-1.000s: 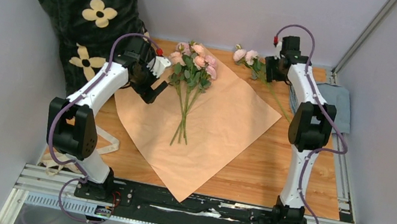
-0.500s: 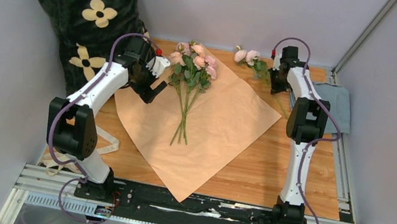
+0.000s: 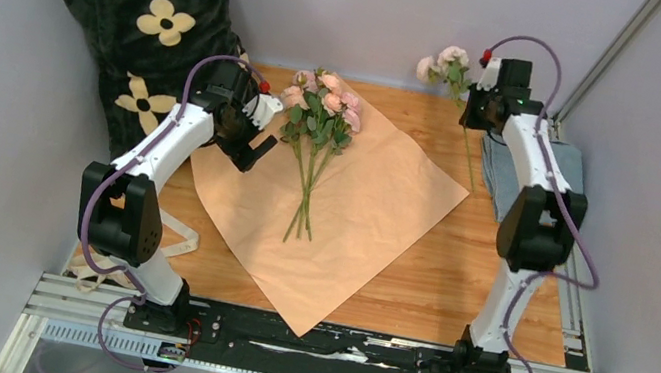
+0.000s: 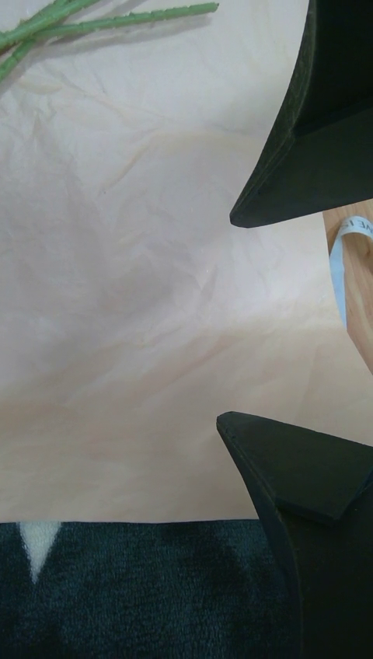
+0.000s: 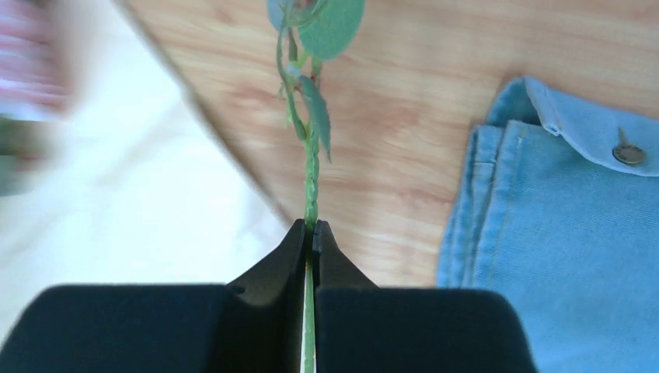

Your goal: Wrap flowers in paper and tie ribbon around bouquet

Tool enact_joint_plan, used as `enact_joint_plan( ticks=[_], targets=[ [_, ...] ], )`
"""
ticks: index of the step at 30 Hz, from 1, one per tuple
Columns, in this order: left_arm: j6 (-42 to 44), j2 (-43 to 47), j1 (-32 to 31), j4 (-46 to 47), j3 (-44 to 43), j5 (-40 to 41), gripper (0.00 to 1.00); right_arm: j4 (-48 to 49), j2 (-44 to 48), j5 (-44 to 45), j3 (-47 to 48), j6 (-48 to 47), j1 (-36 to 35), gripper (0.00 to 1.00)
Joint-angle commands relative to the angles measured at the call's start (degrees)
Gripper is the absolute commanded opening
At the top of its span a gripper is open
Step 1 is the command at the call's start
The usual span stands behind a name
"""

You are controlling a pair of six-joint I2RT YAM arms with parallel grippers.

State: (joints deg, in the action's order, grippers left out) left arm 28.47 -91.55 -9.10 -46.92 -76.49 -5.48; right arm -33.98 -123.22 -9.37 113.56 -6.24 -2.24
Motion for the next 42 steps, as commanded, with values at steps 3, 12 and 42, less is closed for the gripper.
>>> enact_joint_plan(
  ticks=[3, 12, 42],
  targets=[
    [1.8, 1.0, 0.9, -1.0, -1.0, 5.3, 1.00, 34.1, 22.4, -17.4, -23.2, 26.8, -8.7, 0.00],
    [2.7, 3.6, 7.6, -1.0, -0.4, 5.3, 1.00, 50.9, 10.9, -9.6, -26.1, 48.4, -30.6, 0.00],
    [-3.7, 5.8, 23.3, 3.8, 4.2, -1.8, 1.00, 0.6, 25.1, 4.4, -36.9, 20.9, -6.3, 0.91]
  ],
)
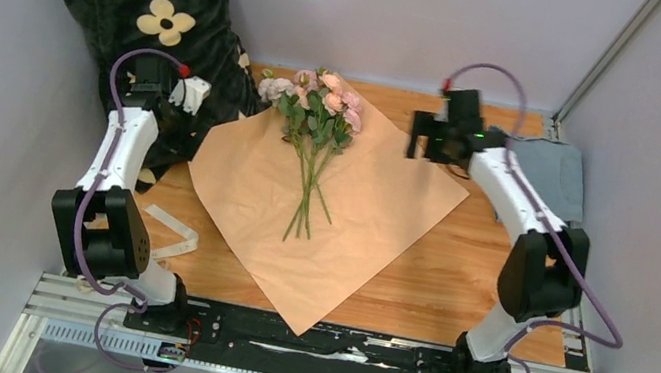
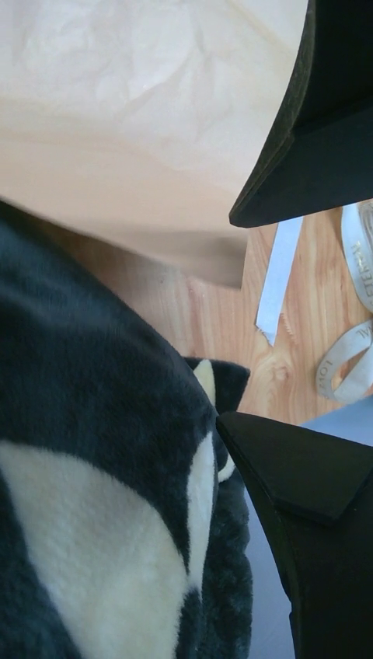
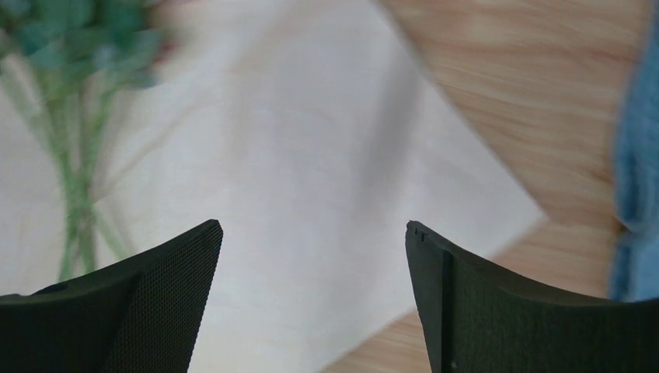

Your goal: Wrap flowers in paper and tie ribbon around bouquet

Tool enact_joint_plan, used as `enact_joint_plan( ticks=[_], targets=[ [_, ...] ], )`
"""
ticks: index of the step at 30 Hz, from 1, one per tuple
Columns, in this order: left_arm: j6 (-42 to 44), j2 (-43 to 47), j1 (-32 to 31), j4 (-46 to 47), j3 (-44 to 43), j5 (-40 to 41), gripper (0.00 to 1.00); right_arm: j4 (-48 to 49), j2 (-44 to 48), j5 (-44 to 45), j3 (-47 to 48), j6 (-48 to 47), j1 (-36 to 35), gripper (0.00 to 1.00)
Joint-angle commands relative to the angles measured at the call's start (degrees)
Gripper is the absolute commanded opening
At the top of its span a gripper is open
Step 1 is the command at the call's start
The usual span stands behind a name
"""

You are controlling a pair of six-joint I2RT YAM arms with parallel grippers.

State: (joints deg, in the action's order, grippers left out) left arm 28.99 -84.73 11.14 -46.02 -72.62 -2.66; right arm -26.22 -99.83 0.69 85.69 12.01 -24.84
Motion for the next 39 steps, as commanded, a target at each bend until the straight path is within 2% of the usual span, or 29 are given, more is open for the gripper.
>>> enact_joint_plan(
  ticks=[1, 4, 8, 11, 17, 19, 22, 23, 26, 27, 28, 29, 33, 39],
  targets=[
    [-5.9, -1.2, 3.7, 3.8, 0.5, -6.2, 1.00, -5.8, 1.9, -8.6, -11.0, 4.2, 19.5, 0.90],
    [-8.9, -1.3, 4.7, 6.3, 1.9, -9.7, 1.00, 0.5, 1.1, -14.1, -16.1, 6.6, 25.4, 0.89],
    [-11.8, -1.9, 4.6, 9.7, 4.8, -14.2, 1.00, 8.2, -1.2, -19.3, -21.2, 12.0, 31.1, 0.81],
    [-12.9, -3.4, 4.8, 11.3, 5.8, -15.2, 1.00, 13.4, -3.1, -21.7, -23.9, 13.7, 32.4, 0.77],
    [-14.6, -6.7, 4.8, 14.1, 6.5, -18.3, 0.96, 17.6, -8.0, -24.7, -24.2, 15.1, 32.6, 0.70],
    [-14.7, -7.4, 4.8, 14.3, 6.5, -20.0, 0.89, 19.1, -9.1, -25.9, -24.0, 15.6, 32.8, 0.66],
    [-14.9, -7.8, 4.7, 15.0, 7.0, -23.7, 0.63, 21.6, -10.6, -28.8, -23.5, 16.8, 32.9, 0.55],
    [-15.0, -7.8, 4.8, 15.2, 7.1, -25.4, 0.54, 22.8, -10.8, -29.5, -23.4, 17.3, 32.9, 0.49],
    [-15.2, -7.9, 4.7, 15.2, 7.3, -28.2, 0.12, 25.0, -11.5, -30.7, -23.4, 18.5, 33.0, 0.27],
    [-15.2, -7.8, 4.7, 15.2, 7.4, -28.6, 0.01, 25.6, -11.6, -30.8, -23.4, 18.8, 33.1, 0.19],
    [-15.4, -7.8, 4.7, 15.2, 7.4, -28.8, 0.00, 25.6, -11.4, -30.9, -23.2, 19.0, 33.4, 0.05],
    [-15.4, -7.7, 4.7, 15.2, 7.6, -29.1, 0.00, 25.7, -11.0, -30.7, -23.3, 19.2, 33.7, 0.00],
    [-14.5, -7.5, 3.2, 15.1, 8.0, -29.9, 0.00, 25.7, -5.9, -28.0, -25.4, 18.9, 36.1, 0.00],
    [-13.7, -9.4, -4.8, 15.1, 5.9, -27.8, 0.00, 19.4, 4.4, -19.5, -26.5, 12.3, 40.5, 0.00]
  ],
)
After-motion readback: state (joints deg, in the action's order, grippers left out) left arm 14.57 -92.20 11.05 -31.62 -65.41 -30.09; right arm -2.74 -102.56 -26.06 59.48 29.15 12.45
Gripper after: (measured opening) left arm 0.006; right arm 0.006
